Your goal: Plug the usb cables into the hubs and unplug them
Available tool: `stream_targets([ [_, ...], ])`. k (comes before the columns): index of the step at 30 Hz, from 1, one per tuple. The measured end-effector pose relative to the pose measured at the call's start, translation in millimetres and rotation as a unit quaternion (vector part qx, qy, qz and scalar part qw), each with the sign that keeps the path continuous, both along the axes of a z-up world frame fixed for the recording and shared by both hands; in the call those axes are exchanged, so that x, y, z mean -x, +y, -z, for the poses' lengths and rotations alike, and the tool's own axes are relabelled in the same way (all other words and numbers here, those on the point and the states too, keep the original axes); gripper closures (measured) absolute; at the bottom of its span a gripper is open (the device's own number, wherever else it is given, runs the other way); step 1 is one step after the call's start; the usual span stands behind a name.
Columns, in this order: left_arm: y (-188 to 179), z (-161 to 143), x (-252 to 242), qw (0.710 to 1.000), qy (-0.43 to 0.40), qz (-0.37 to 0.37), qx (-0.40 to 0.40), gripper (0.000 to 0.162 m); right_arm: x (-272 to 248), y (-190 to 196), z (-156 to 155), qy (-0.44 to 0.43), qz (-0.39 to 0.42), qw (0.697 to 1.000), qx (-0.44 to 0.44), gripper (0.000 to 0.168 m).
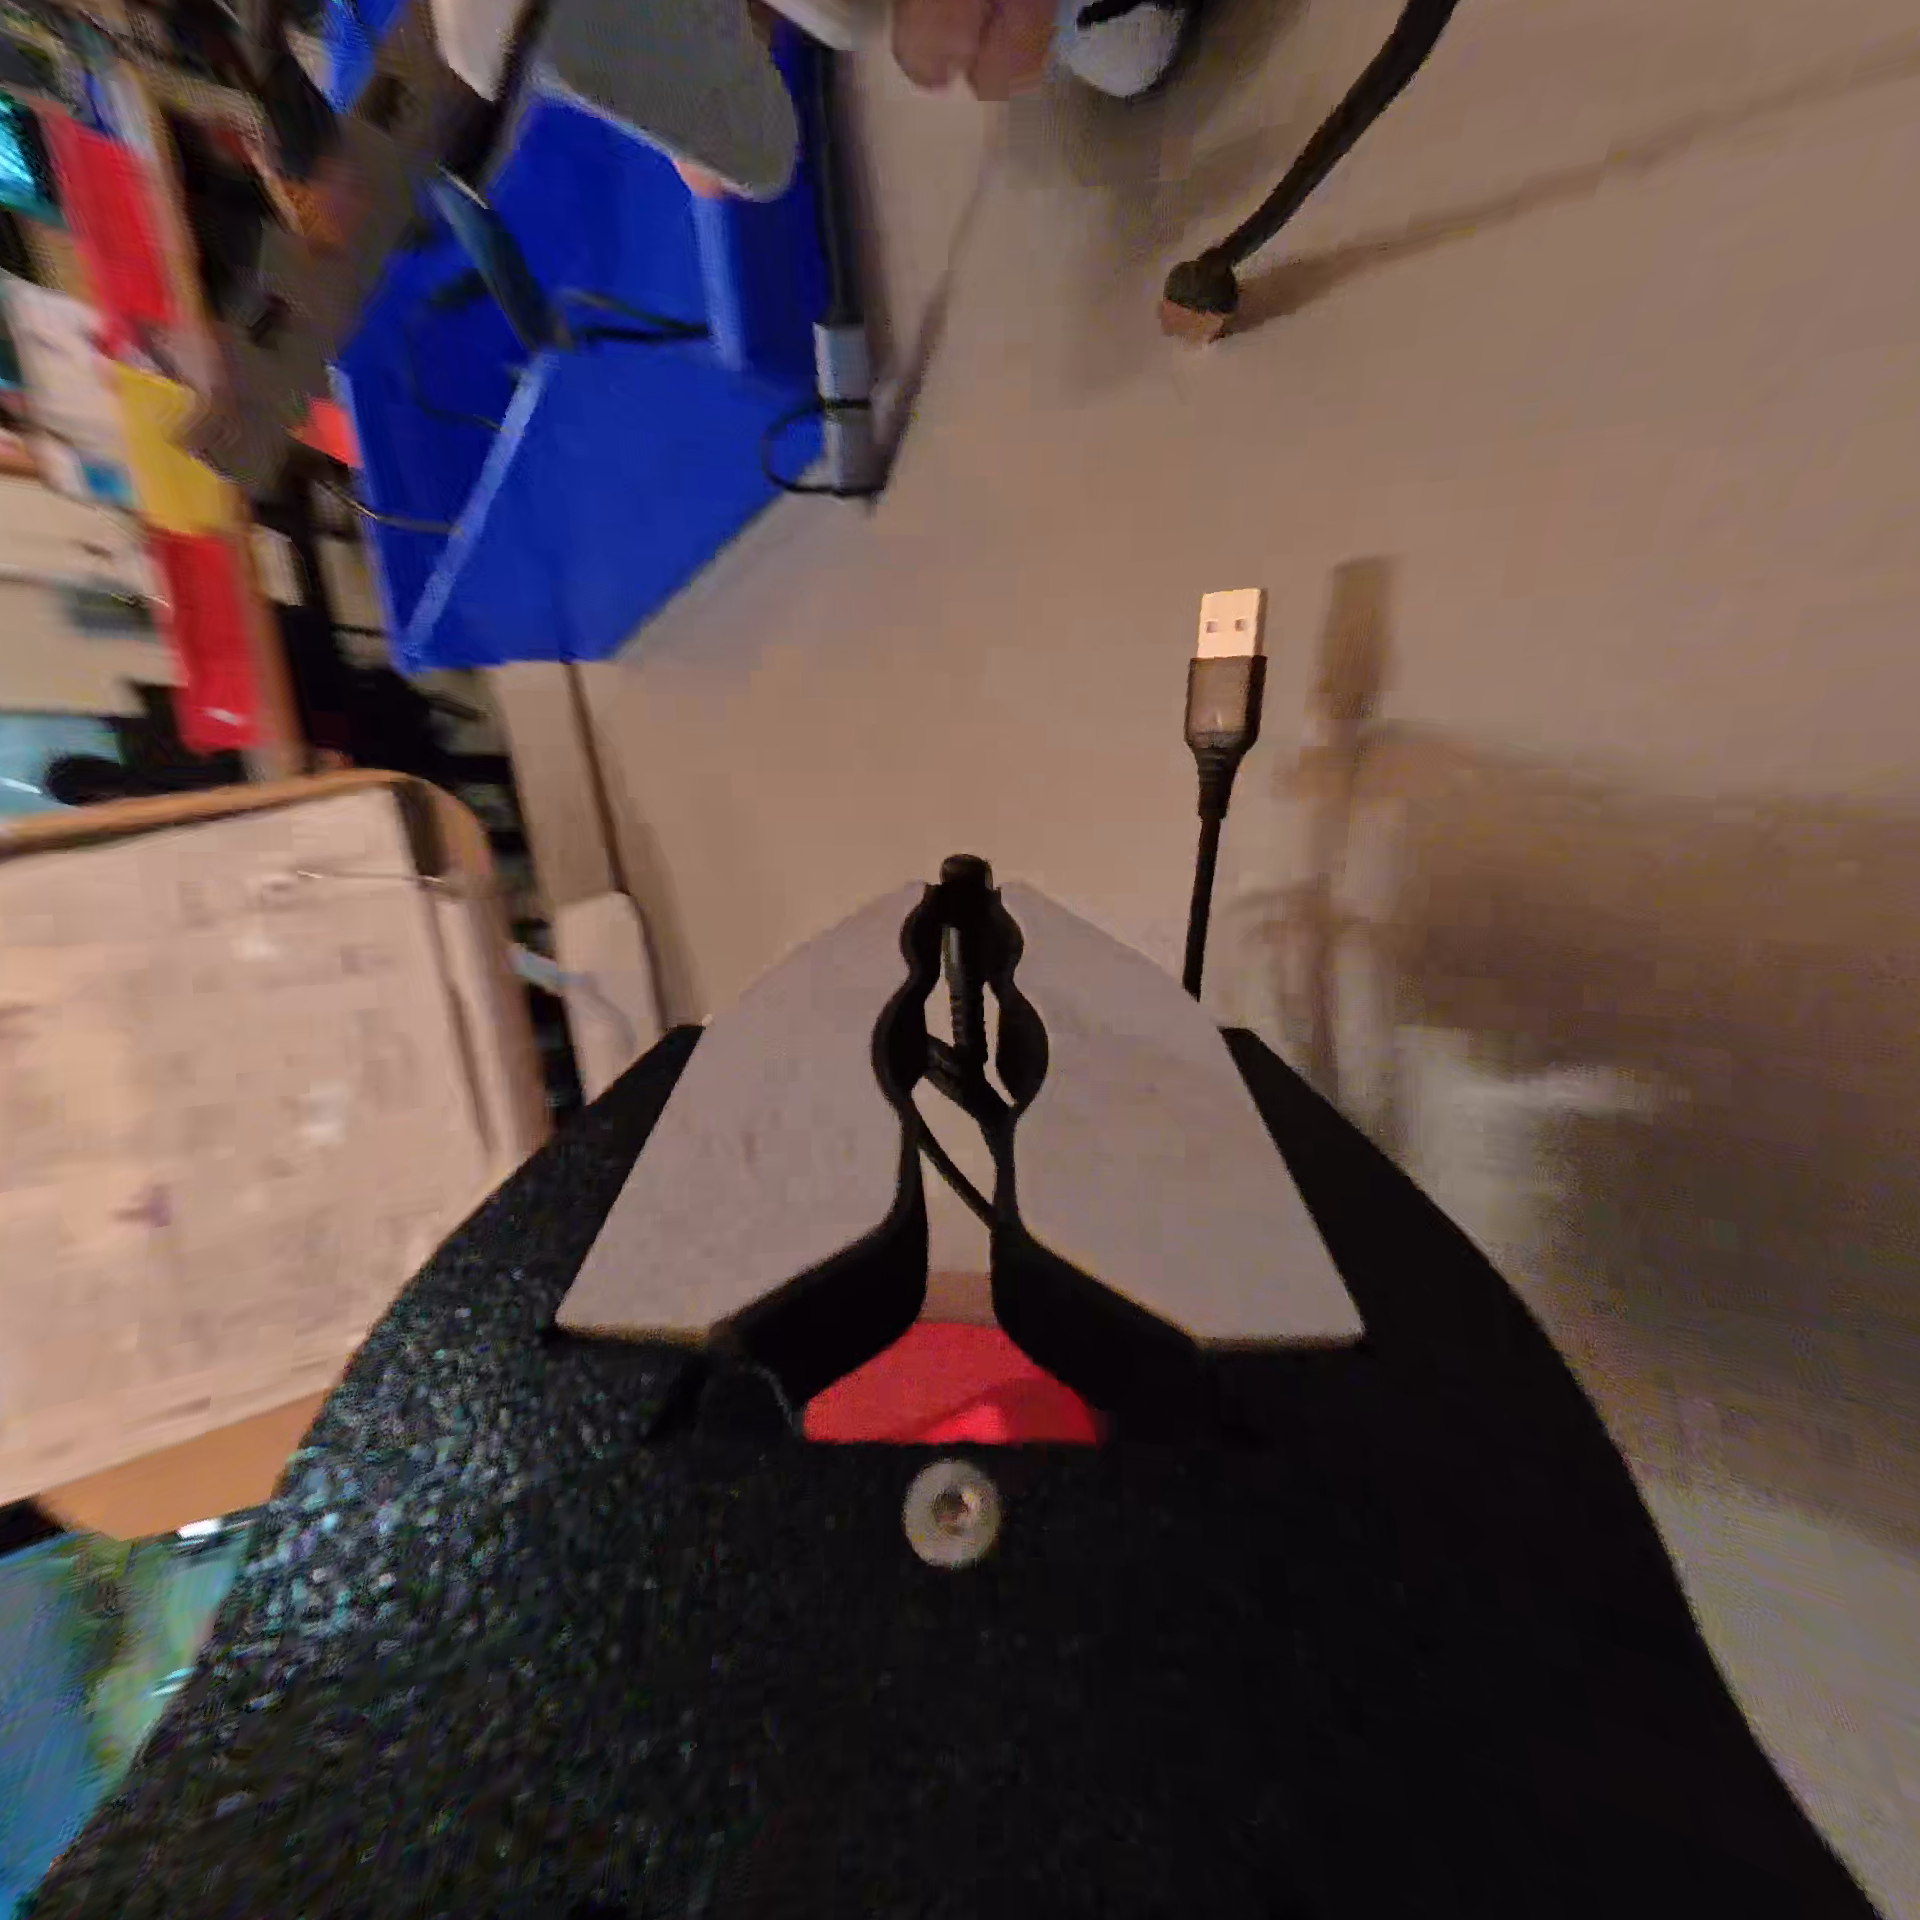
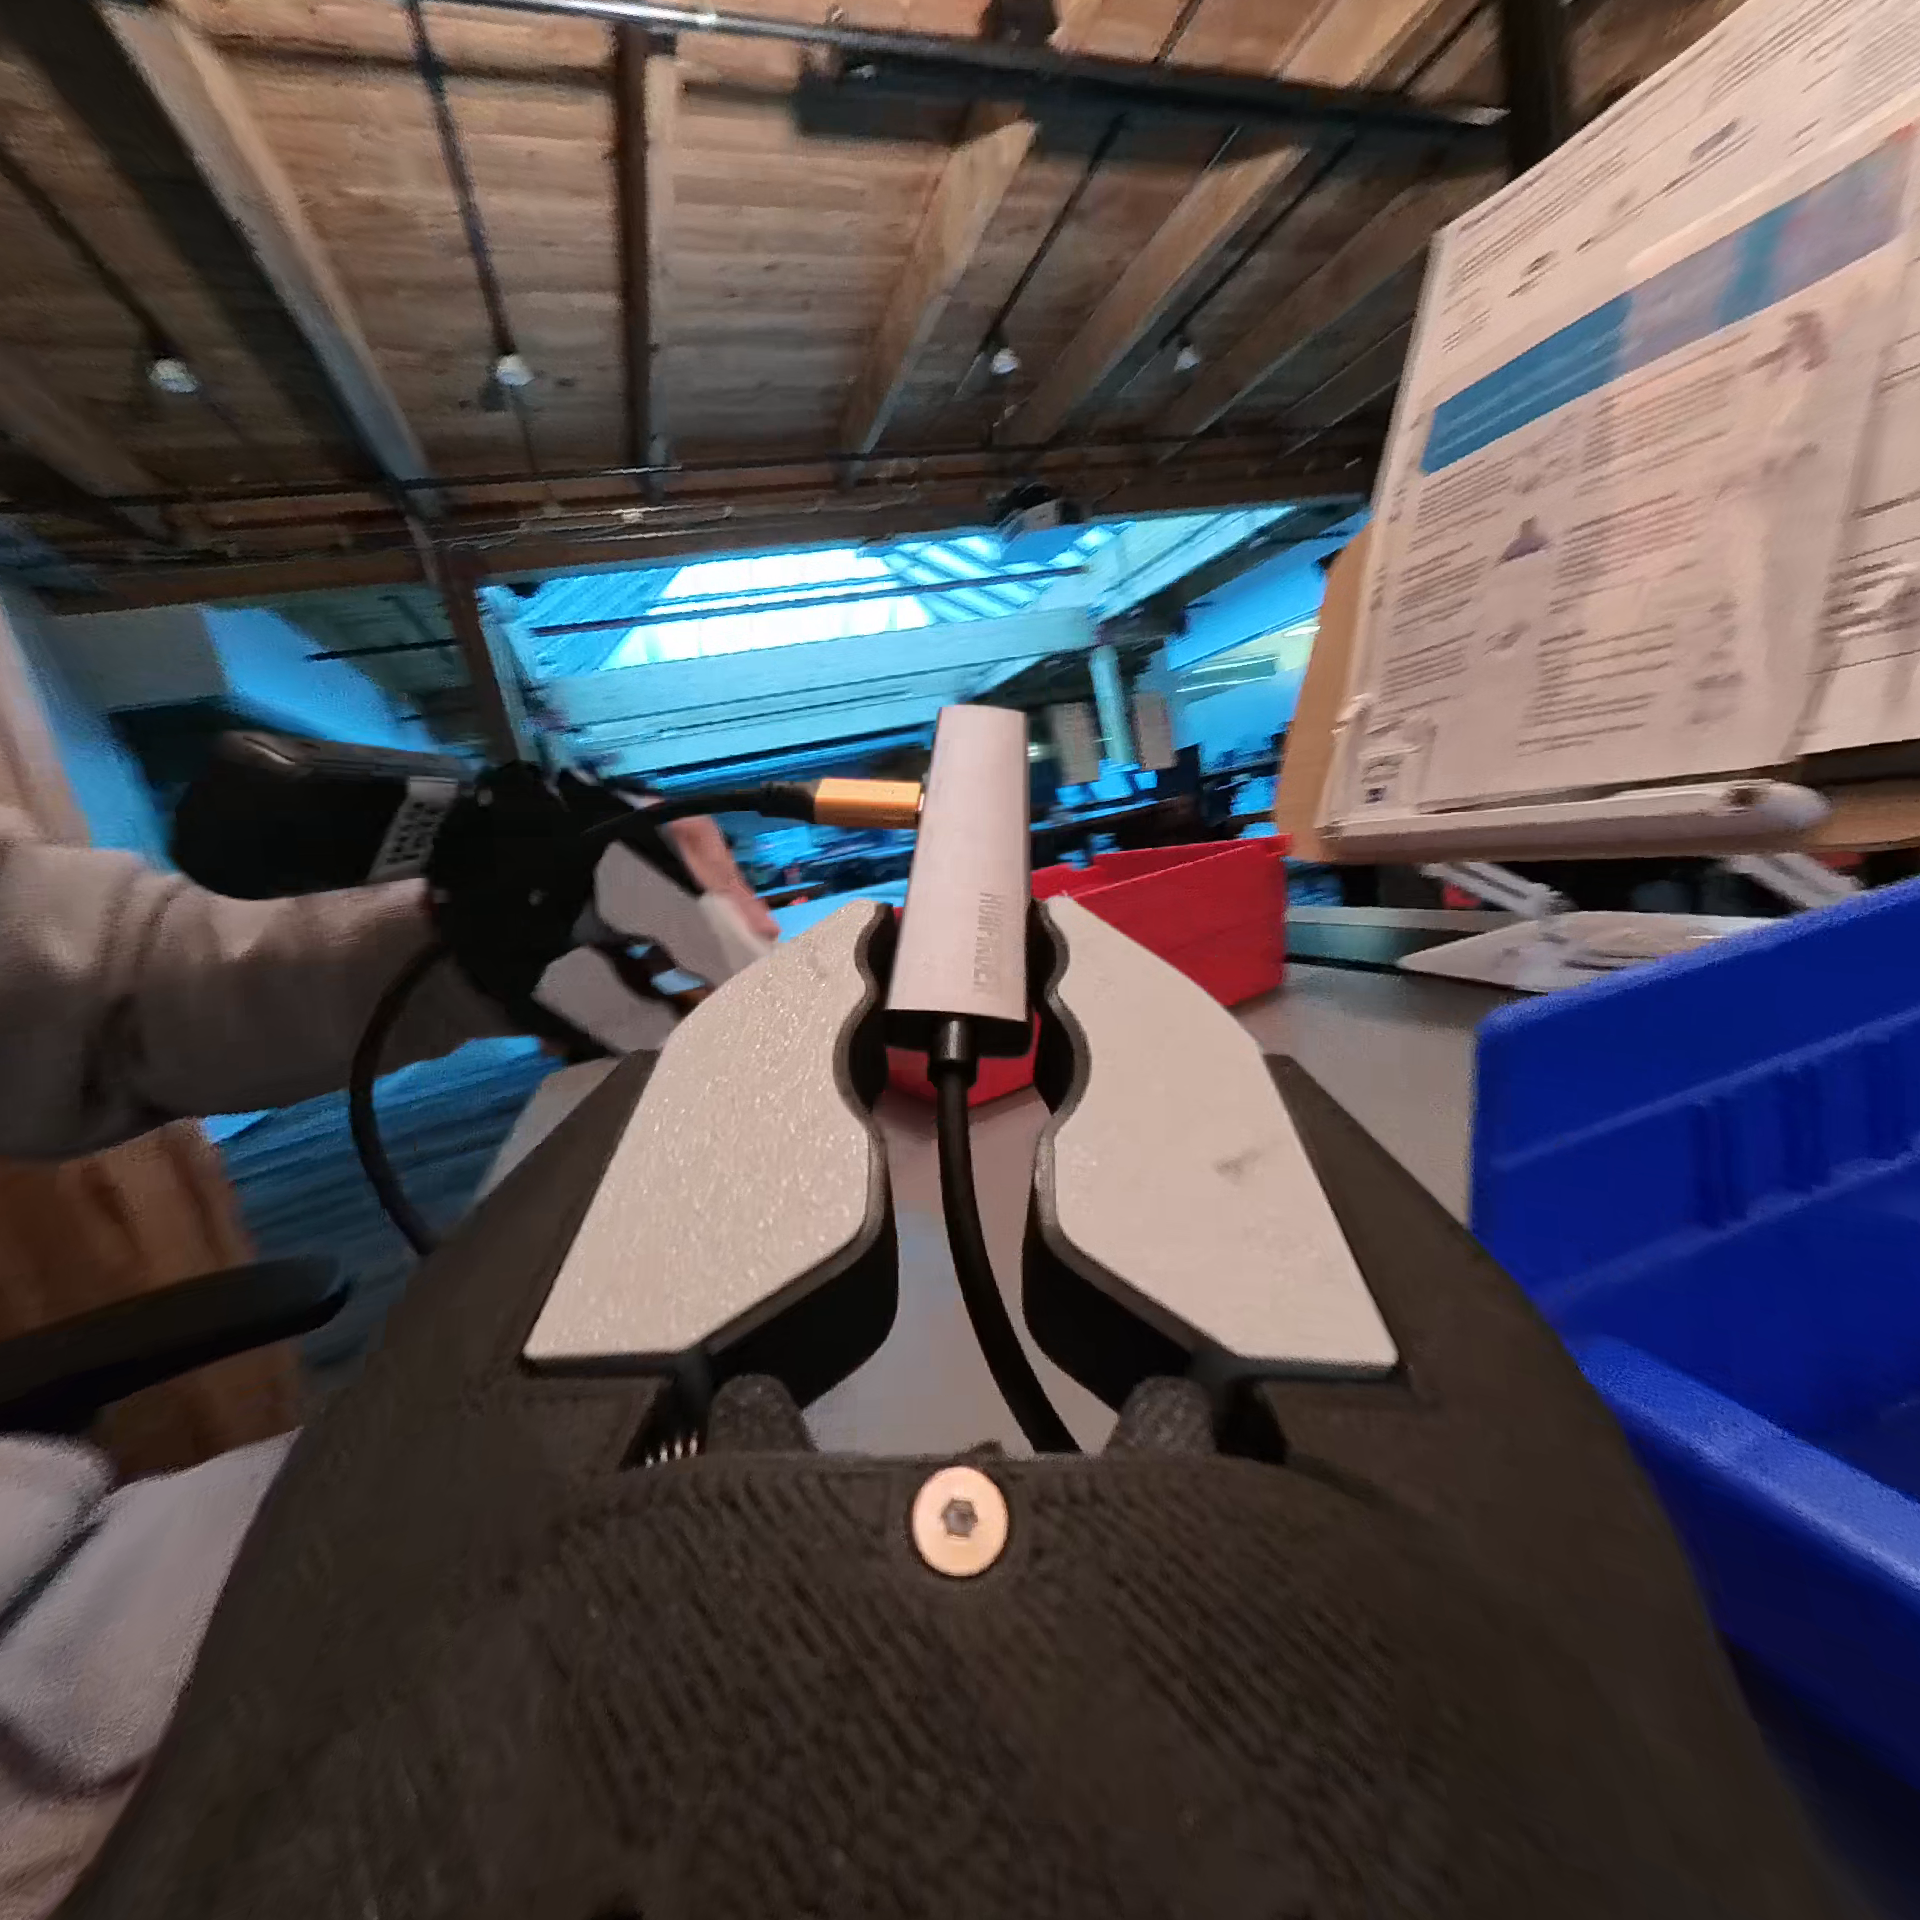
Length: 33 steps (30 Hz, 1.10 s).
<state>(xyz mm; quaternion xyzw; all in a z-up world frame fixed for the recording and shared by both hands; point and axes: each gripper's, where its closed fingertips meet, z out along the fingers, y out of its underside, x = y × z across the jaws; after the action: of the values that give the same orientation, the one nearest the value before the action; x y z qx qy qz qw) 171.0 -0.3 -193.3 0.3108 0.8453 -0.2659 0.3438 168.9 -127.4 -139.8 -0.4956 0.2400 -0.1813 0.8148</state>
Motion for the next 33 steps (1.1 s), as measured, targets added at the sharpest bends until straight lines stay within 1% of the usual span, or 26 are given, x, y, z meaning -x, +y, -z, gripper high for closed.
stream_targets([
  [1, -2, -9, 4, 0.999, -0.043, 0.024, 0.013, 0.155, 6, 3, -1, -0.003, -0.033, 0.999, 0.0, 0.144],
  [5, -13, -44, 25, 0.982, -0.137, 0.103, 0.082, 0.155, 35, 12, -1, -0.009, -0.16, 0.987, 0.006, 0.144],
  [8, -21, -70, 42, 0.959, -0.19, 0.162, 0.137, 0.155, 54, 17, -3, -0.016, -0.233, 0.972, 0.002, 0.144],
  [11, -27, -78, 52, 0.94, -0.232, 0.211, 0.137, 0.155, 65, 23, -1, -0.014, -0.279, 0.96, 0.005, 0.143],
  [14, -34, -85, 60, 0.923, -0.257, 0.244, 0.147, 0.155, 71, 30, 1, -0.012, -0.303, 0.953, 0.017, 0.144],
  [16, -37, -88, 64, 0.915, -0.27, 0.26, 0.147, 0.155, 70, 31, 2, -0.009, -0.3, 0.954, 0.02, 0.144],
  [22, -39, -90, 61, 0.912, -0.282, 0.255, 0.152, 0.155, 65, 31, 2, -0.006, -0.284, 0.959, 0.022, 0.144],
  [24, -40, -91, 59, 0.915, -0.291, 0.235, 0.151, 0.155, 52, 32, 5, 0.004, -0.238, 0.971, 0.037, 0.143],
  [27, -44, -91, 57, 0.921, -0.304, 0.194, 0.15, 0.155, 40, 31, 7, 0.005, -0.19, 0.981, 0.048, 0.144],
  [30, -48, -88, 46, 0.923, -0.323, 0.157, 0.137, 0.155, 37, 34, 8, 0.006, -0.176, 0.983, 0.06, 0.144],
  [33, -49, -82, 36, 0.927, -0.326, 0.142, 0.12, 0.155, 36, 36, 9, 0.005, -0.169, 0.983, 0.068, 0.144],
])
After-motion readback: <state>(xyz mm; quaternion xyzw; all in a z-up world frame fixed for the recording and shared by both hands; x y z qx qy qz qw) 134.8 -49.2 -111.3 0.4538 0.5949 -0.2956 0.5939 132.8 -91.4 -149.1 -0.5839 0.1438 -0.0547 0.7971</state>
